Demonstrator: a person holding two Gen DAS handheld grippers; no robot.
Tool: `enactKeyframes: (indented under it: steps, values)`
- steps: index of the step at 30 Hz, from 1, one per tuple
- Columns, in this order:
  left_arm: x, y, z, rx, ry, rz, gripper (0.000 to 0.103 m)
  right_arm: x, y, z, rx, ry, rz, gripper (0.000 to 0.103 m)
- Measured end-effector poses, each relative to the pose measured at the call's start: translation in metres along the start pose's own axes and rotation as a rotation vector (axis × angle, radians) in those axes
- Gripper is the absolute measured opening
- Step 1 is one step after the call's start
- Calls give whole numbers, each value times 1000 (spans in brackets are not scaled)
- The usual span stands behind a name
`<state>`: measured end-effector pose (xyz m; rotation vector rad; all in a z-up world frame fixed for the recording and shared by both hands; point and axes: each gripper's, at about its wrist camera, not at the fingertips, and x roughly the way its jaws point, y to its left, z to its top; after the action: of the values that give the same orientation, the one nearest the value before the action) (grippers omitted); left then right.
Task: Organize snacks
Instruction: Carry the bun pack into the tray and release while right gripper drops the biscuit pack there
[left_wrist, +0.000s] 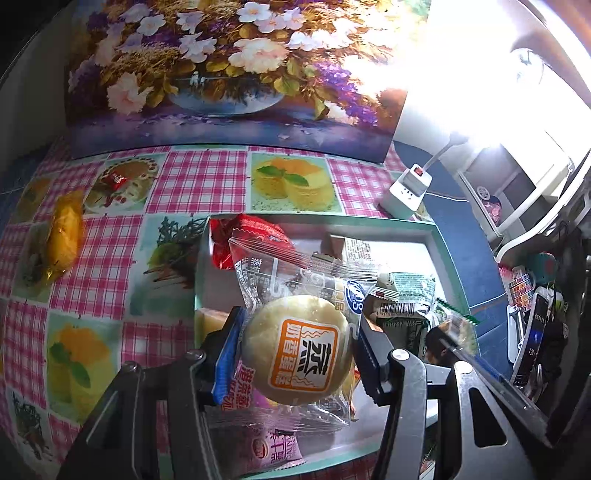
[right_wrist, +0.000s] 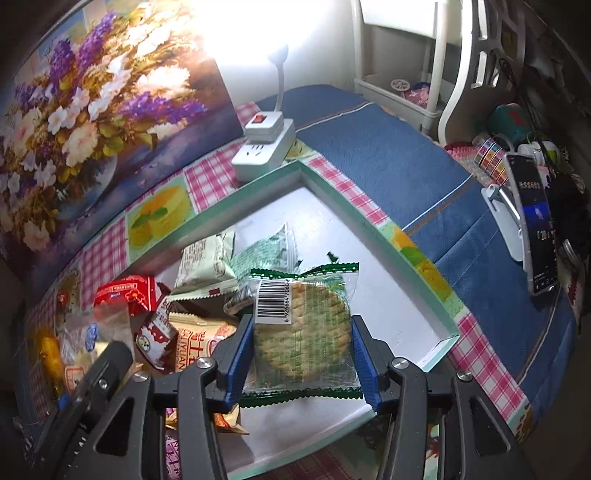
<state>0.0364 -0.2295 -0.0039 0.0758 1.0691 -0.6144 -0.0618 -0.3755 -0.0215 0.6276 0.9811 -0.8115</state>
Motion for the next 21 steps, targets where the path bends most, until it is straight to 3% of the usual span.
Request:
enactKeyframes:
  steps: [21]
  values:
    - [14, 5, -2, -35, 54, -33, 57, 7, 2, -2, -7, 15, -12, 54]
